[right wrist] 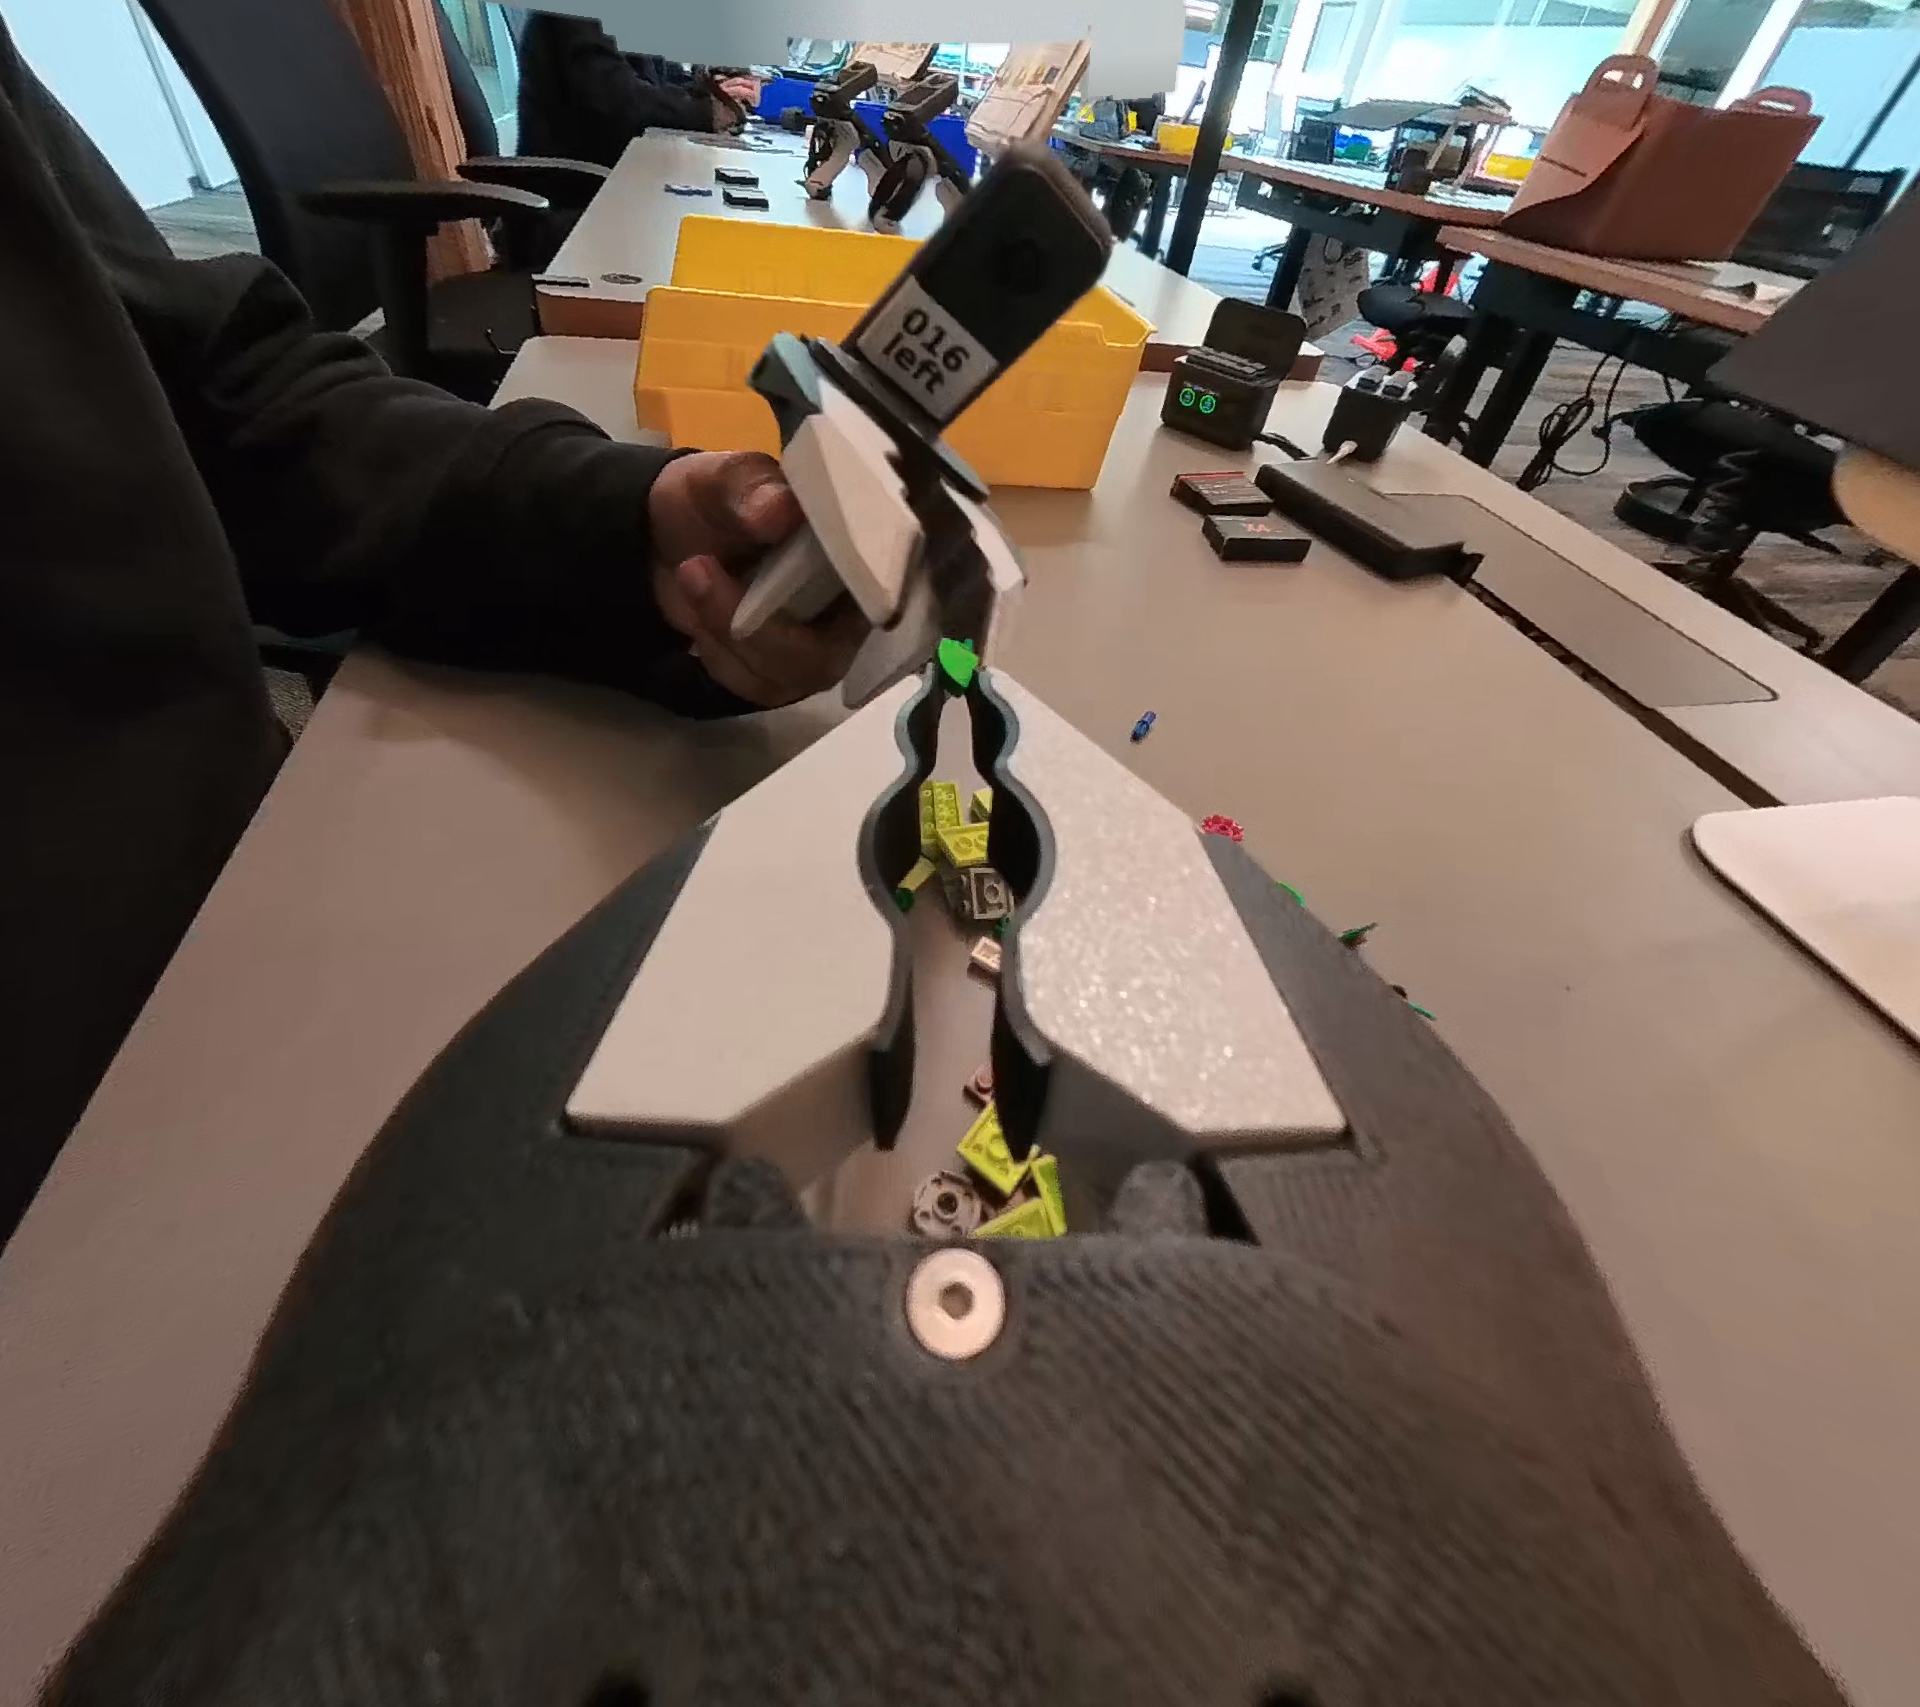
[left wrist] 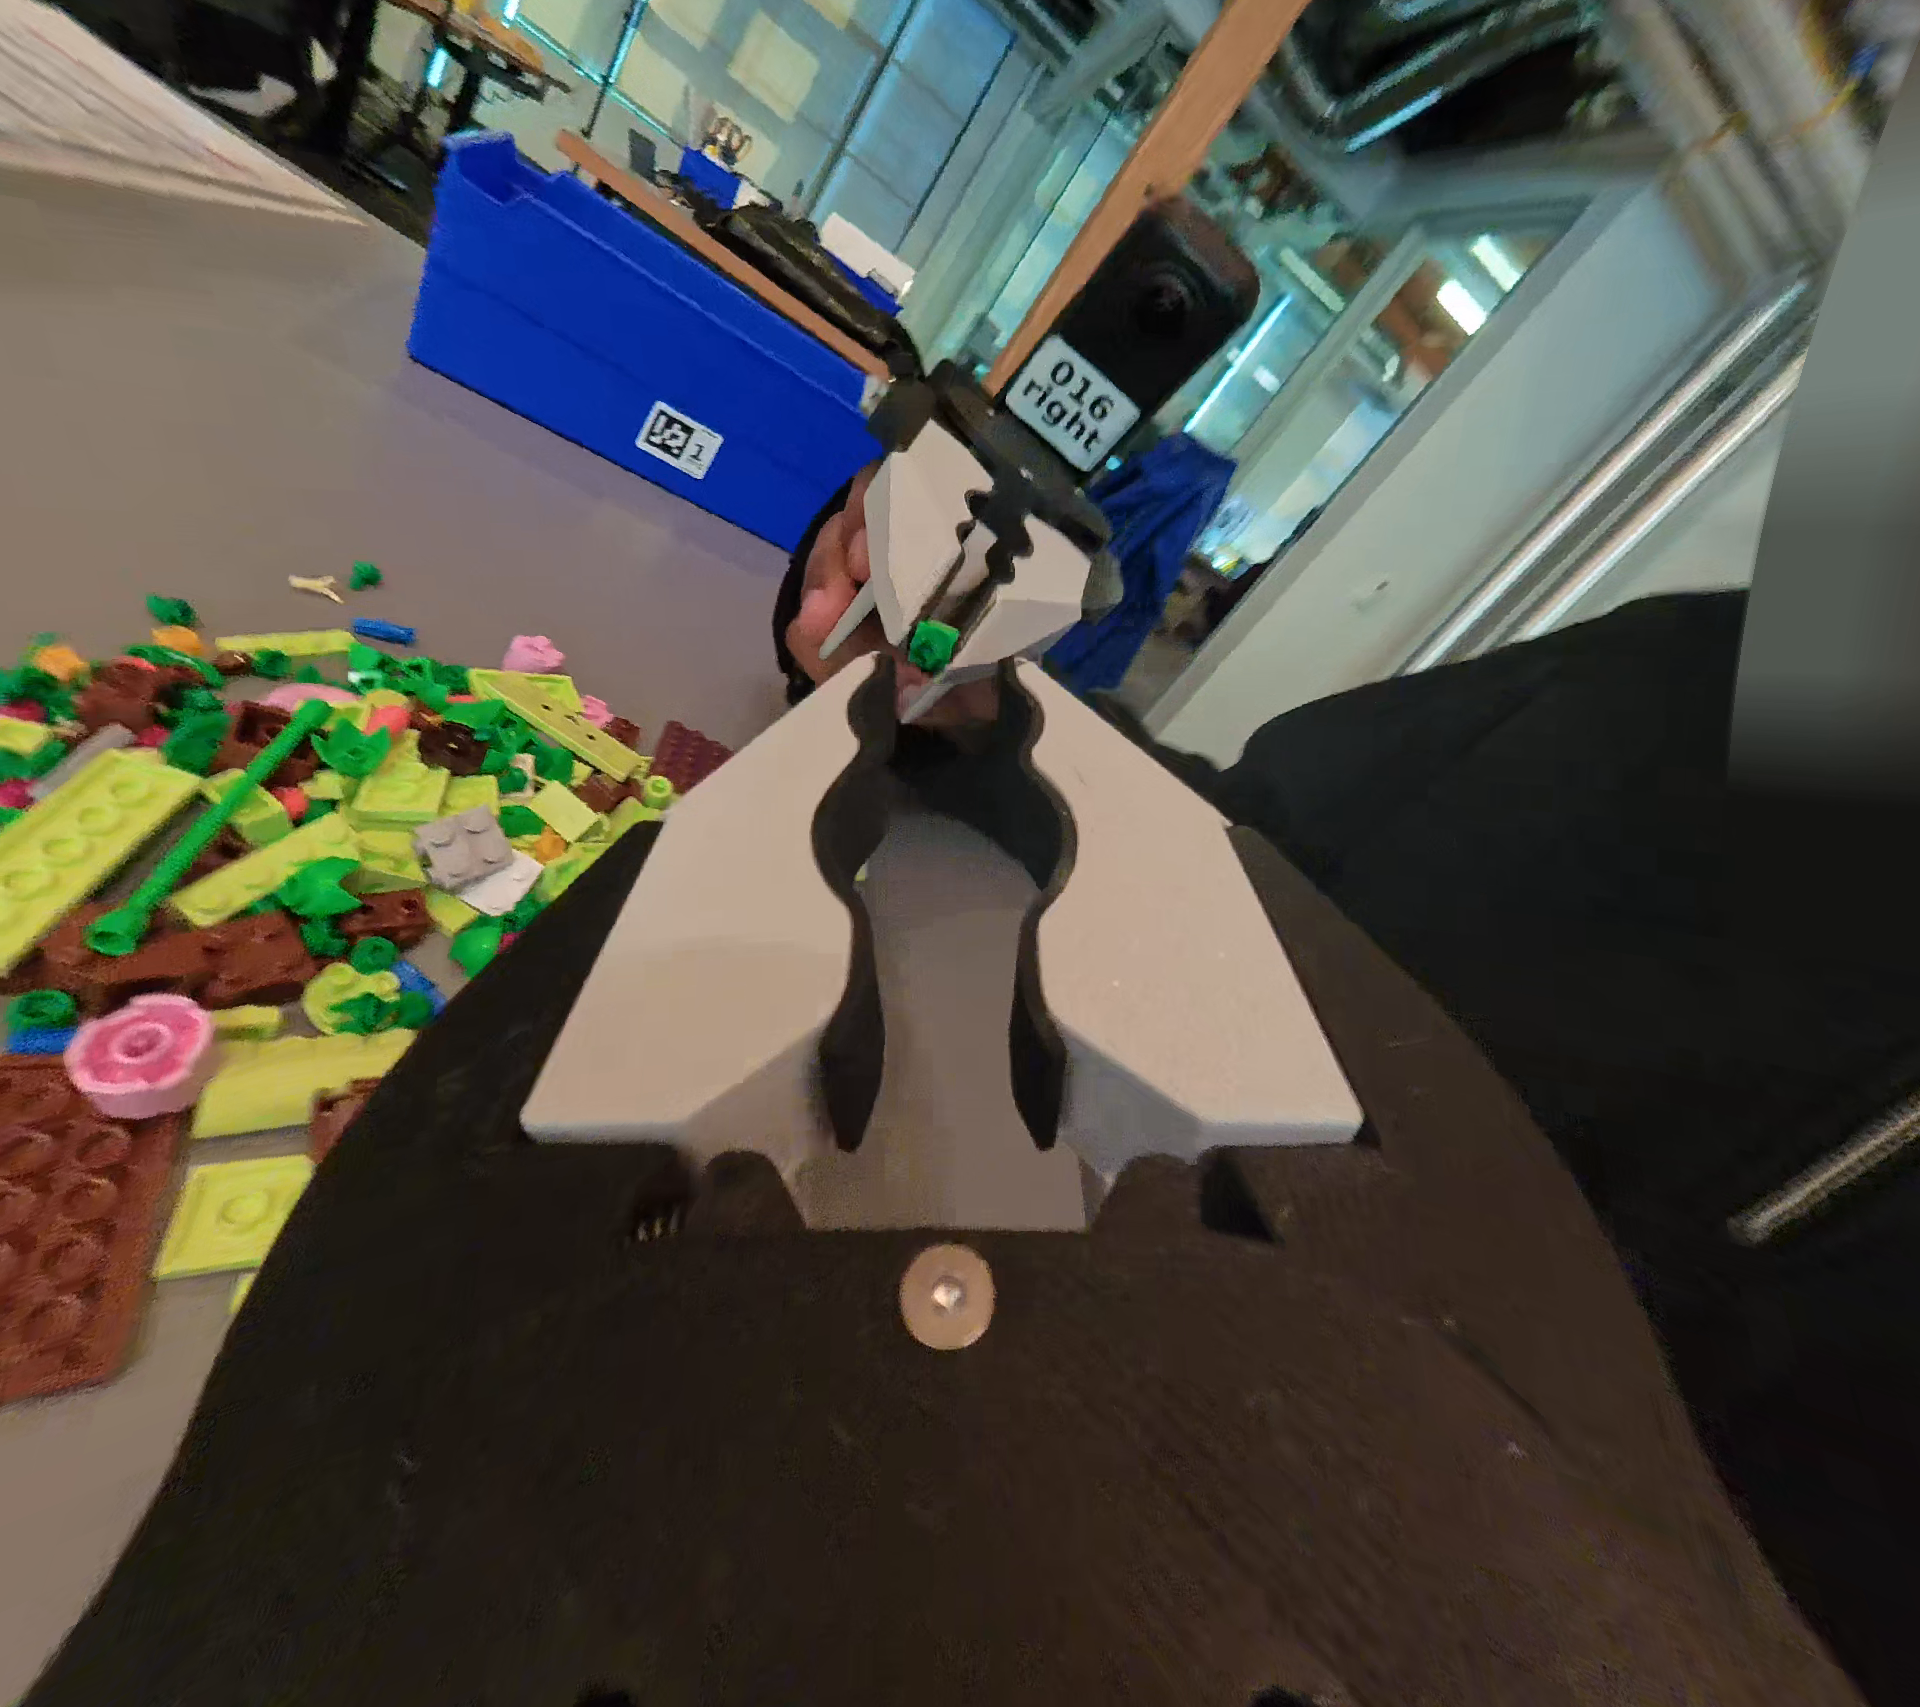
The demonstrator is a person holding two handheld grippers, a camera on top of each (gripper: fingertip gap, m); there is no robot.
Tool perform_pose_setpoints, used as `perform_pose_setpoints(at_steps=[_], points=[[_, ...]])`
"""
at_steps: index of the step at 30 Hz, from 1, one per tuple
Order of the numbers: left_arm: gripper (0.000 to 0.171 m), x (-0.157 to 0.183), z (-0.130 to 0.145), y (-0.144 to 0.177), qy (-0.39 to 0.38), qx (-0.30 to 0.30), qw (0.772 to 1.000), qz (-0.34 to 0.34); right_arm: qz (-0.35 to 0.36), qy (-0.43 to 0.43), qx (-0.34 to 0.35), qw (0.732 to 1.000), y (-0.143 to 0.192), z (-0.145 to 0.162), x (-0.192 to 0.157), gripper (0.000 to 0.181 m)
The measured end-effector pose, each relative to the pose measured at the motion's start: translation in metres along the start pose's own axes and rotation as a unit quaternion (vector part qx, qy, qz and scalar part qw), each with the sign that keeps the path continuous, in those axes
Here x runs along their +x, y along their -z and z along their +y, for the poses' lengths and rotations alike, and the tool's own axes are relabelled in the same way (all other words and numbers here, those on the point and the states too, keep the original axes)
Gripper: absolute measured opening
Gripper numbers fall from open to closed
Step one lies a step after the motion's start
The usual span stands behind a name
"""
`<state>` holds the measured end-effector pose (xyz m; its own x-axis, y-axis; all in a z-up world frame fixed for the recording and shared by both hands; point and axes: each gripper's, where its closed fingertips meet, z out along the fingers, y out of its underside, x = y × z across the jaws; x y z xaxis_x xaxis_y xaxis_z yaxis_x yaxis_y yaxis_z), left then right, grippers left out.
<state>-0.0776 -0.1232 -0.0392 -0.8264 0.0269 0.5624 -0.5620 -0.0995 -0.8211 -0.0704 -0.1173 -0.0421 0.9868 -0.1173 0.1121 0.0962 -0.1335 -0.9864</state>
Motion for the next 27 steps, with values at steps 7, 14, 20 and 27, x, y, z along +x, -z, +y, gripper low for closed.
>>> perform_pose_setpoints(at_steps=[7,14,20,27], points=[[0.011,0.0,0.009,-0.003,-0.147,-0.04,0.986,-0.059,-0.04,-0.035,-0.012,0.999,-0.001,0.003,-0.009,0.002],[0.009,0.006,0.015,-0.005,-0.194,-0.057,0.978,-0.054,-0.077,-0.066,-0.022,0.995,0.001,0.005,-0.018,0.002],[0.005,0.016,0.02,-0.004,-0.237,-0.071,0.969,-0.03,-0.124,-0.091,-0.02,0.988,0.003,0.003,-0.029,0.002],[0.004,0.021,0.02,-0.004,-0.252,-0.074,0.965,-0.021,-0.14,-0.094,-0.017,0.986,0.004,0.001,-0.034,0.002]])
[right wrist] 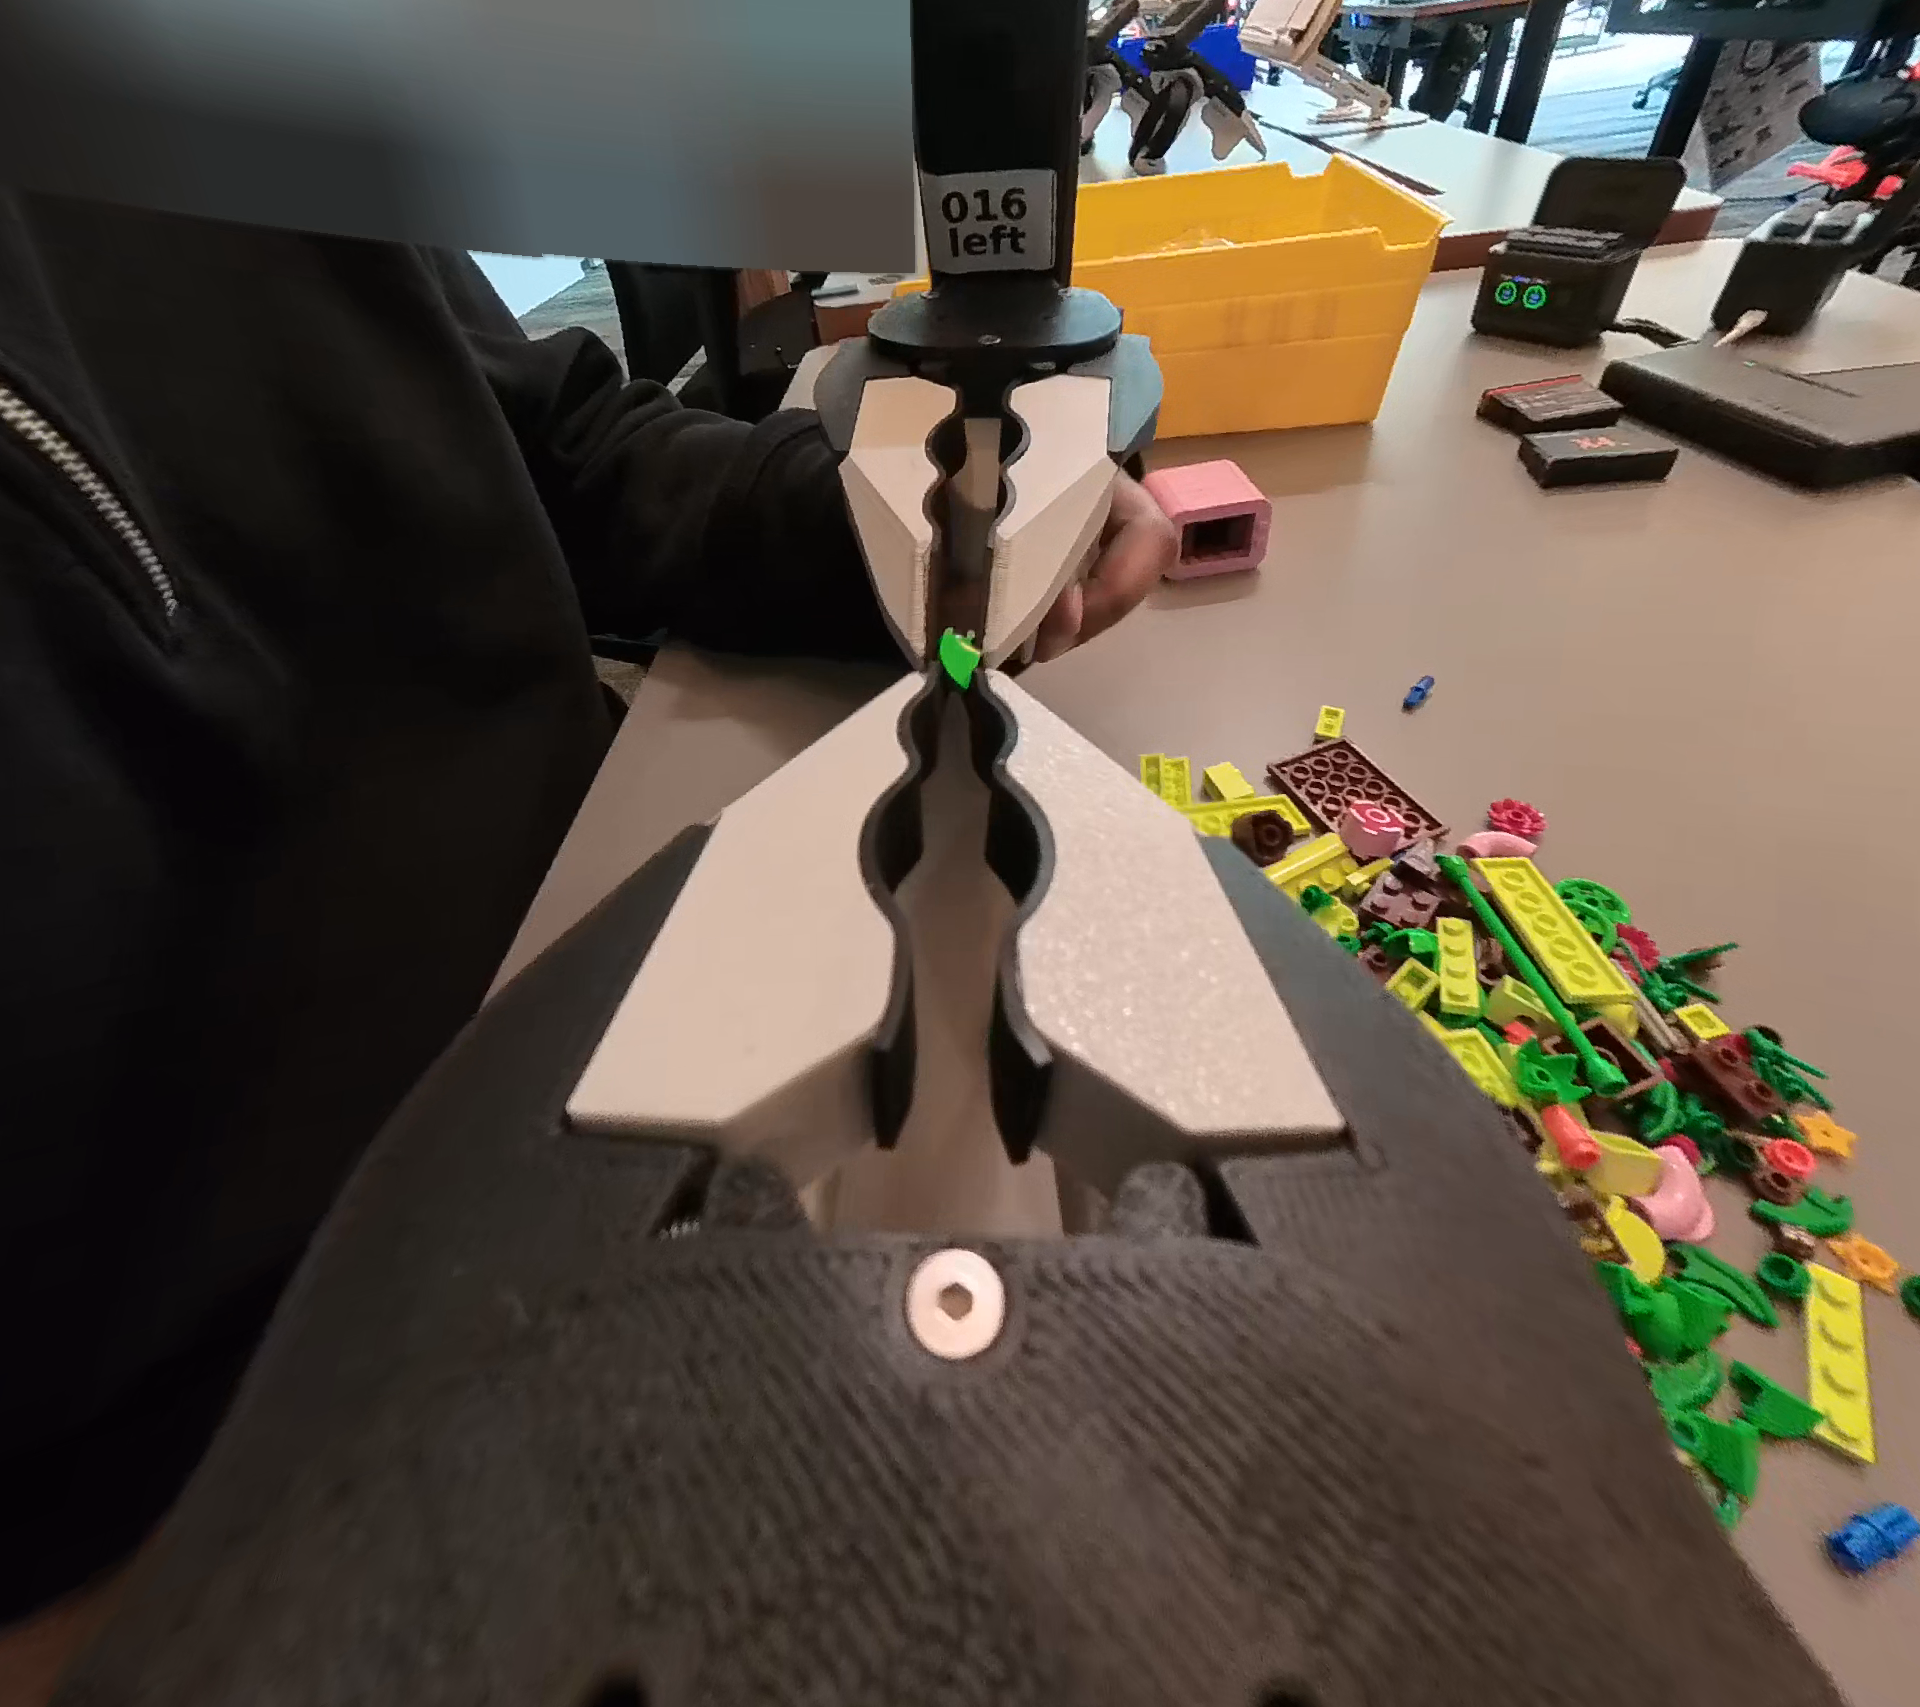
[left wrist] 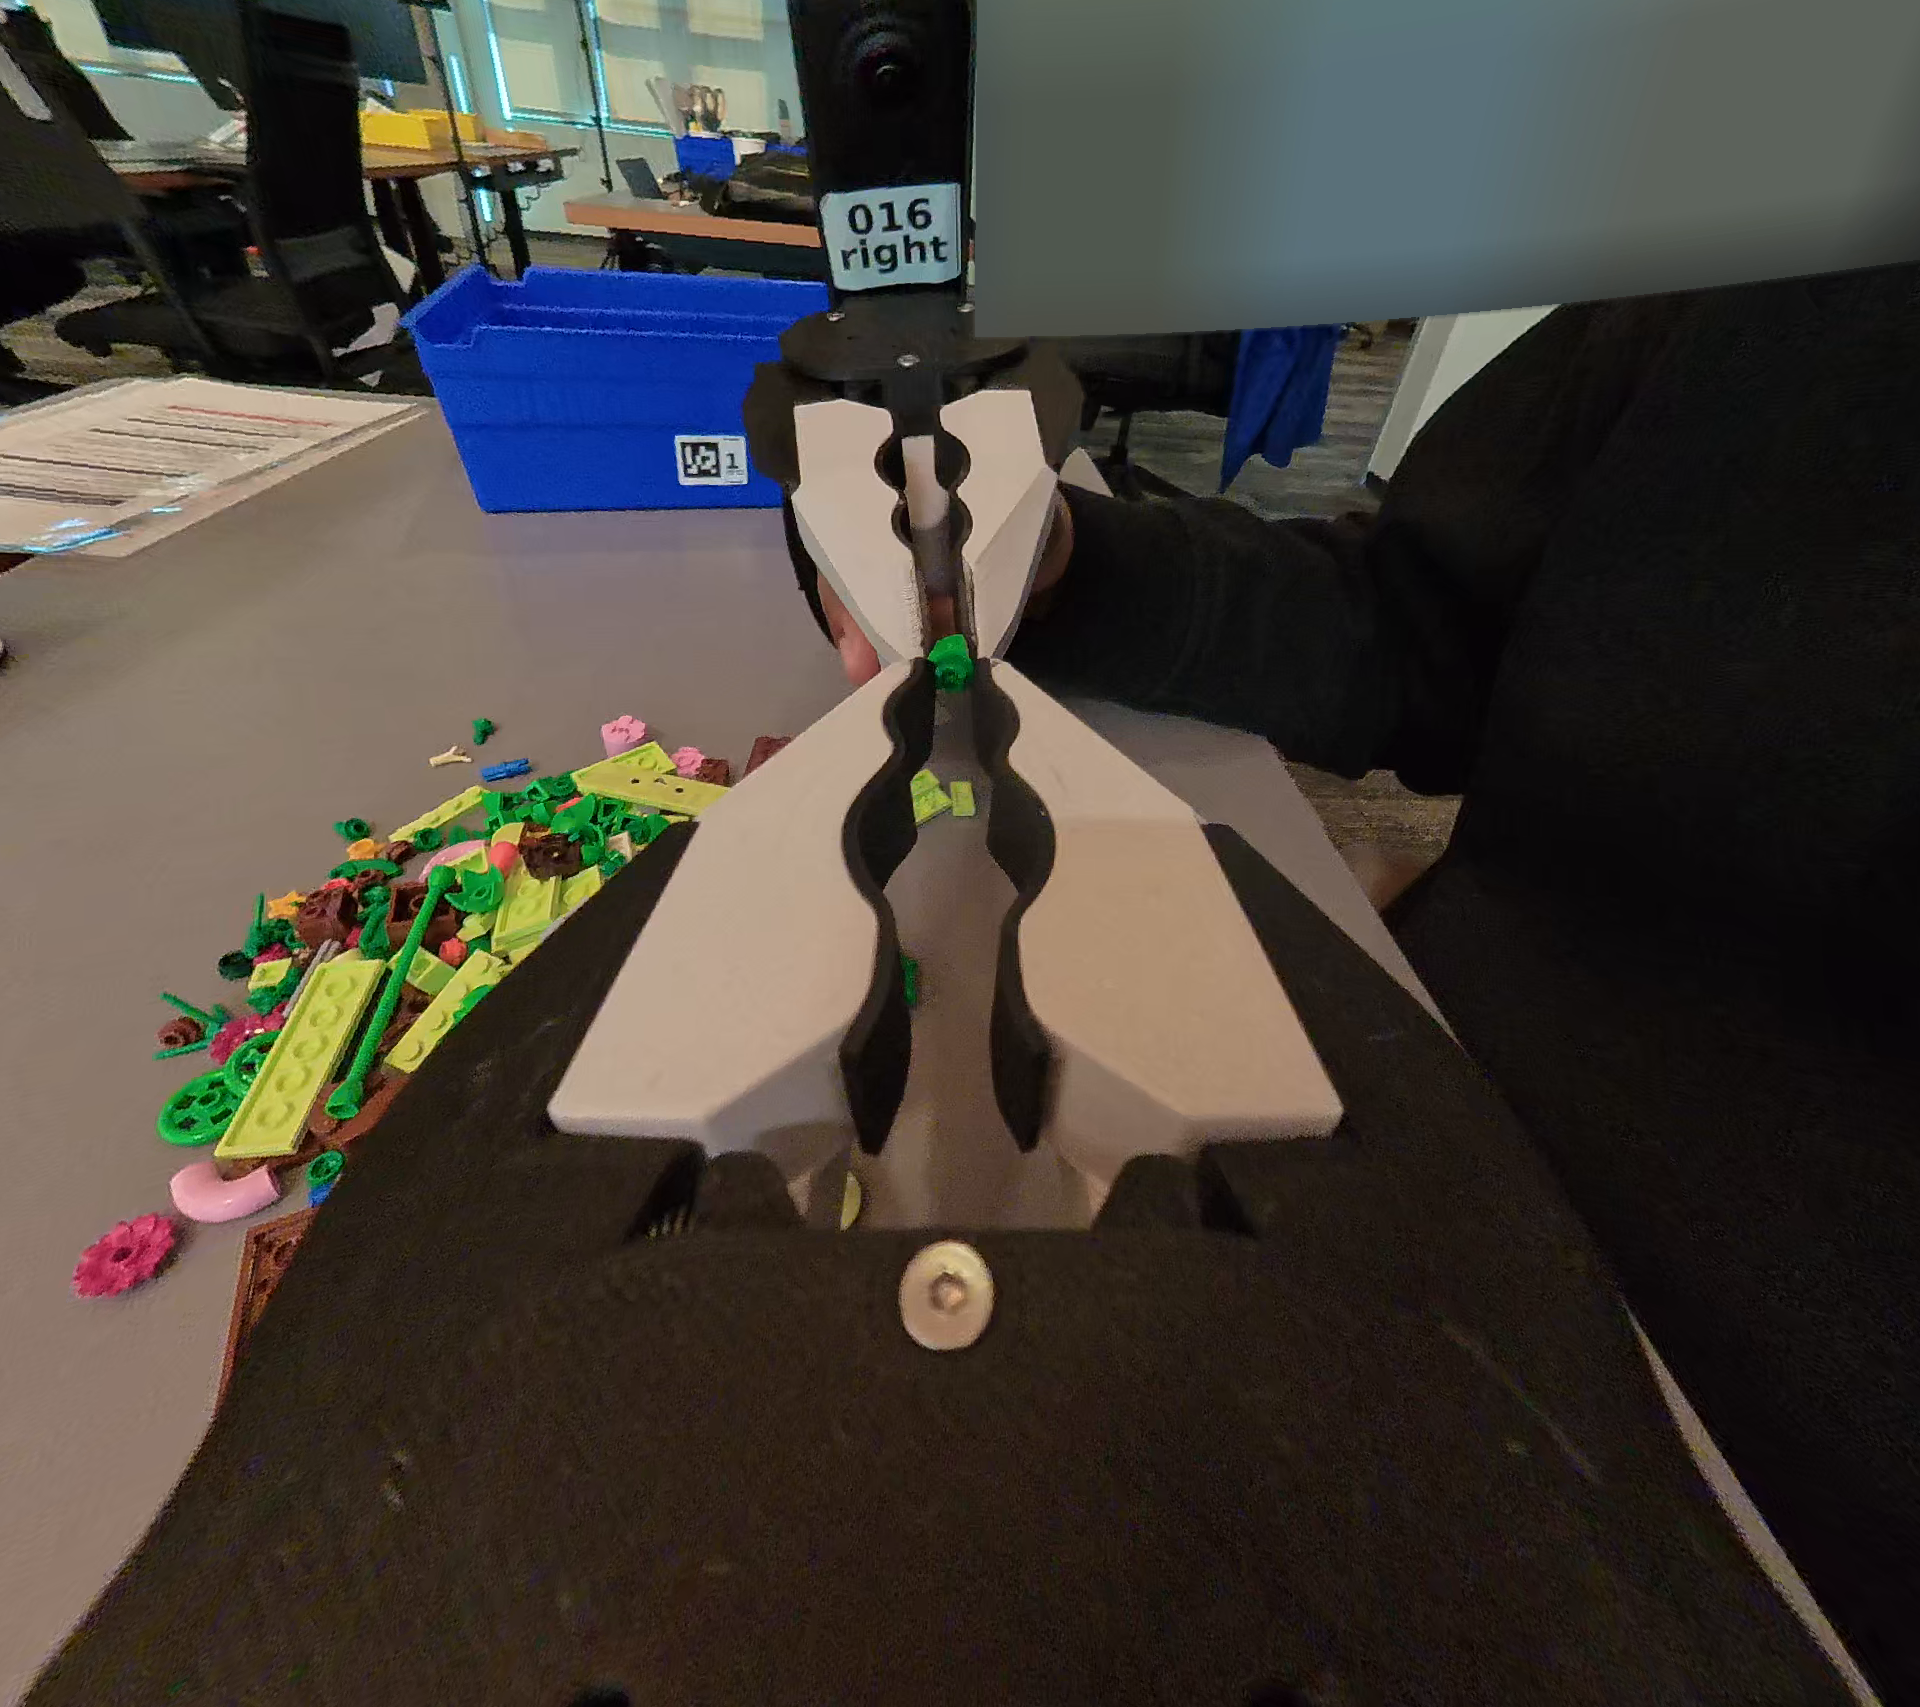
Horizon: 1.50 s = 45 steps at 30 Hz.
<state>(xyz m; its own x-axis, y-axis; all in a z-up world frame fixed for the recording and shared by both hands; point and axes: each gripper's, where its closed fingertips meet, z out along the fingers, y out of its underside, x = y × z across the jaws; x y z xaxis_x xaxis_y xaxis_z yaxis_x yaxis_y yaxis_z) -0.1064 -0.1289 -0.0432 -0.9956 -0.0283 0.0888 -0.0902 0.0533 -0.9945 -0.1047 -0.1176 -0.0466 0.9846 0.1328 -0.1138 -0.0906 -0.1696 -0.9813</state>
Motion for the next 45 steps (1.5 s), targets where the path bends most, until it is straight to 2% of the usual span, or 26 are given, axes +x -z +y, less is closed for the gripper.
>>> perform_pose_setpoints(at_steps=[7,9,12,15,18,21,23,25,27,29,32,34,36,39,42,45], points=[[0.004,0.001,-0.008,0.005,0.003,0.012,1.0,0.0,-0.007,-0.002,0.013,1.0,0.004,-0.005,-0.002,0.0],[0.004,-0.009,-0.028,0.026,0.025,0.063,0.998,-0.012,0.016,-0.008,0.051,0.999,0.025,-0.016,0.008,0.0],[0.004,-0.018,-0.031,0.038,0.01,0.065,0.997,-0.045,0.05,-0.015,0.129,0.99,0.063,-0.035,0.024,0.0],[0.004,-0.018,-0.024,0.029,0.008,0.049,0.998,-0.049,0.064,-0.007,0.141,0.988,0.061,-0.037,0.027,0.0],[0.004,-0.022,-0.015,0.024,0.004,0.028,0.998,-0.06,0.051,-0.016,0.109,0.993,0.042,-0.026,0.025,0.0],[0.004,-0.039,0.0,0.025,0.009,-0.013,0.994,-0.105,0.119,-0.016,0.031,0.992,0.03,0.0,0.046,0.0],[0.004,-0.059,0.023,0.027,0.007,-0.077,0.984,-0.162,0.222,-0.006,-0.054,0.974,0.034,0.028,0.078,0.0],[0.004,-0.076,0.046,0.031,0.012,-0.139,0.968,-0.207,0.284,-0.006,-0.138,0.949,0.041,0.056,0.098,0.0],[0.005,-0.08,0.067,0.03,0.022,-0.19,0.957,-0.217,0.297,-0.015,-0.176,0.938,0.041,0.071,0.103,0.0],[0.005,-0.082,0.076,0.029,0.017,-0.214,0.951,-0.223,0.291,-0.02,-0.188,0.938,0.037,0.077,0.102,0.0],[0.006,-0.082,0.074,0.029,0.007,-0.21,0.95,-0.23,0.294,-0.005,-0.195,0.936,0.035,0.077,0.103,0.001],[0.022,-0.084,0.071,0.03,0.01,-0.2,0.951,-0.235,0.298,0.004,-0.193,0.935,0.035,0.075,0.103,0.009],[0.029,-0.087,0.066,0.032,0.014,-0.182,0.952,-0.245,0.304,0.005,-0.184,0.935,0.036,0.072,0.104,0.012],[0.029,-0.09,0.053,0.036,0.02,-0.145,0.956,-0.255,0.296,0.0,-0.153,0.943,0.037,0.062,0.102,0.012],[0.027,-0.088,0.043,0.037,0.028,-0.116,0.961,-0.25,0.243,0.001,-0.124,0.962,0.03,0.051,0.086,0.015],[0.025,-0.088,0.04,0.038,0.033,-0.104,0.962,-0.249,0.183,0.009,-0.151,0.971,0.021,0.056,0.063,0.015]])
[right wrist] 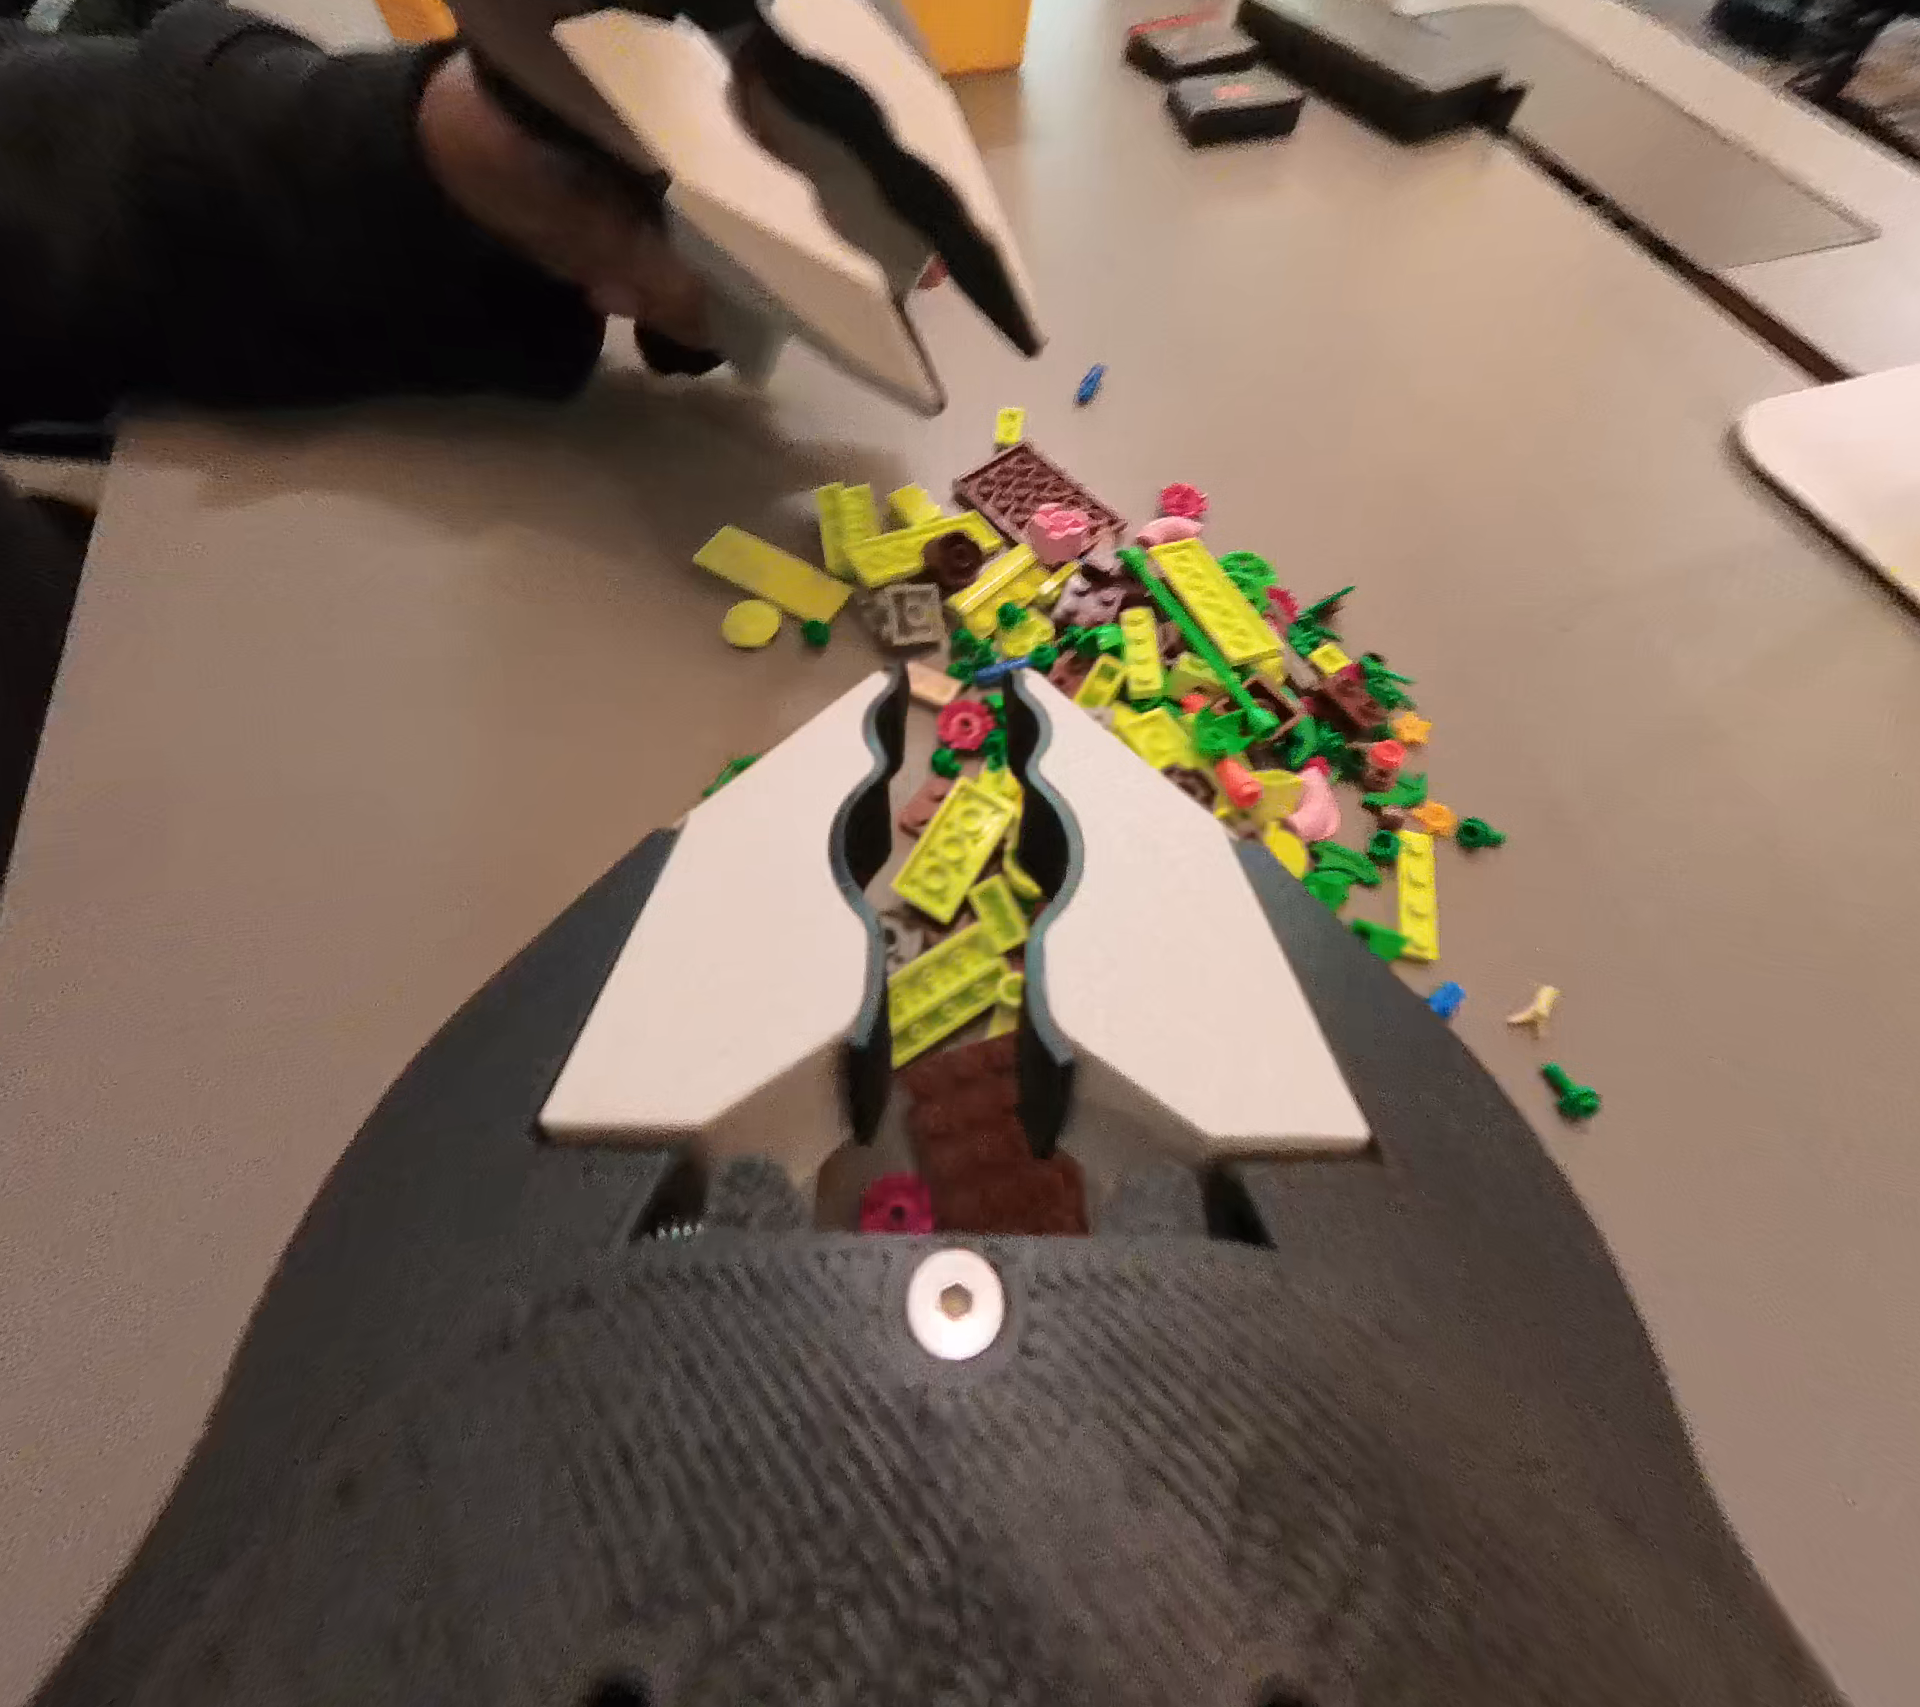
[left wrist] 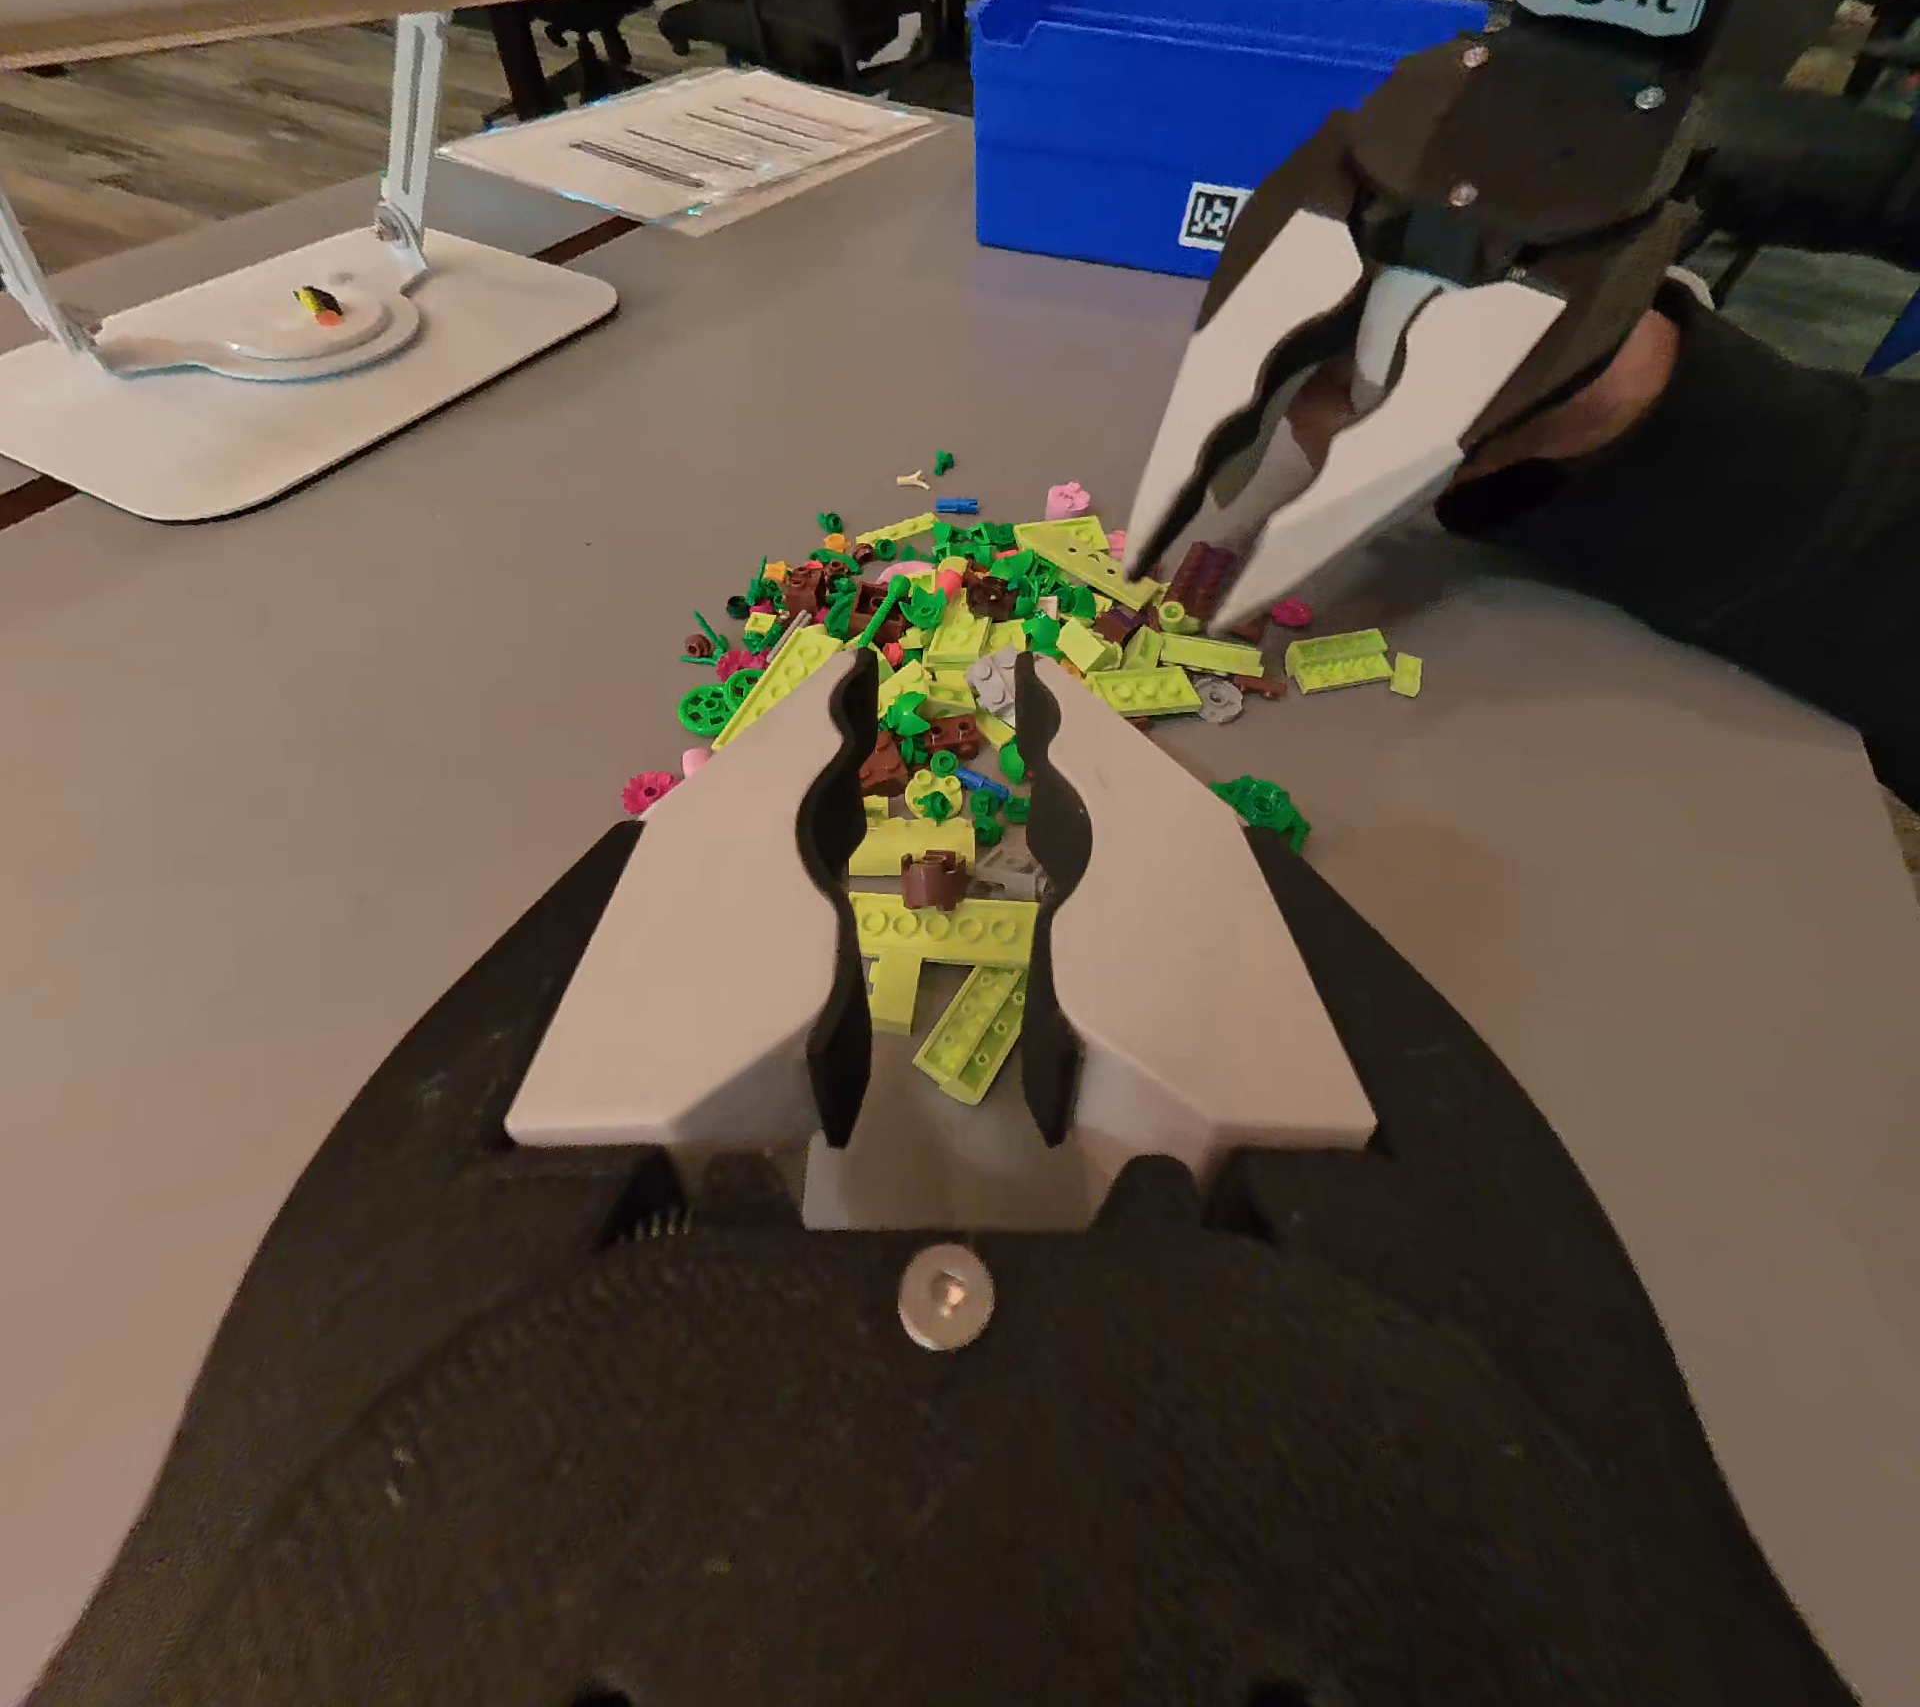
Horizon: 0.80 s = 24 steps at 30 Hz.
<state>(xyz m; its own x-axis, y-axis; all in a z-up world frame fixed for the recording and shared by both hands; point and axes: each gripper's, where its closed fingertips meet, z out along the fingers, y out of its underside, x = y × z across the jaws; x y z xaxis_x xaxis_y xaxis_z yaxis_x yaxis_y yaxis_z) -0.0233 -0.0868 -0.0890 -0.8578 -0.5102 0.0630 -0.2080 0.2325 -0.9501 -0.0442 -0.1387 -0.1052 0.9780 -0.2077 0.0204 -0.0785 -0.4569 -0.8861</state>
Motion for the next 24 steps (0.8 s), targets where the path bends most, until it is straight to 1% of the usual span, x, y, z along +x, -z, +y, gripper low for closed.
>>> perform_pose_setpoints(at_steps=[4,7,9,12,13,15,17,18,20,22,23,24], points=[[0.022,0.001,0.004,-0.002,0.001,-0.006,1.0,0.004,-0.066,0.008,-0.05,0.997,-0.008,0.014,-0.025,0.023],[0.022,0.004,0.004,-0.002,0.001,-0.006,1.0,0.011,-0.109,0.018,-0.078,0.991,-0.013,0.025,-0.042,0.024],[0.021,0.006,0.005,-0.003,-0.001,-0.008,1.0,0.015,-0.116,0.025,-0.096,0.988,-0.017,0.032,-0.046,0.025],[0.021,0.009,0.004,-0.004,-0.002,-0.005,1.0,0.023,-0.12,0.032,-0.107,0.987,-0.022,0.035,-0.05,0.026],[0.021,0.01,0.004,-0.004,-0.002,-0.004,1.0,0.027,-0.12,0.034,-0.11,0.986,-0.023,0.037,-0.051,0.024],[0.022,0.013,0.002,-0.004,-0.002,0.001,0.999,0.034,-0.115,0.04,-0.121,0.985,-0.026,0.04,-0.051,0.014],[0.022,0.016,0.0,-0.003,-0.004,0.008,0.999,0.04,-0.101,0.046,-0.117,0.987,-0.027,0.037,-0.048,0.013],[0.023,0.017,-0.002,-0.002,-0.004,0.013,0.999,0.042,-0.097,0.047,-0.103,0.989,-0.026,0.032,-0.047,0.013],[0.028,0.023,-0.007,0.0,0.0,0.03,0.998,0.061,-0.084,0.044,-0.052,0.994,-0.021,0.013,-0.042,0.013],[0.041,0.04,-0.017,0.005,0.01,0.063,0.991,0.114,-0.078,0.026,0.026,0.996,-0.009,-0.014,-0.037,0.012],[0.048,0.05,-0.024,0.008,0.014,0.083,0.986,0.144,-0.086,0.007,0.074,0.994,-0.001,-0.029,-0.036,0.012],[0.05,0.057,-0.03,0.011,0.016,0.103,0.982,0.16,-0.102,-0.023,0.124,0.987,0.009,-0.044,-0.036,0.012]])
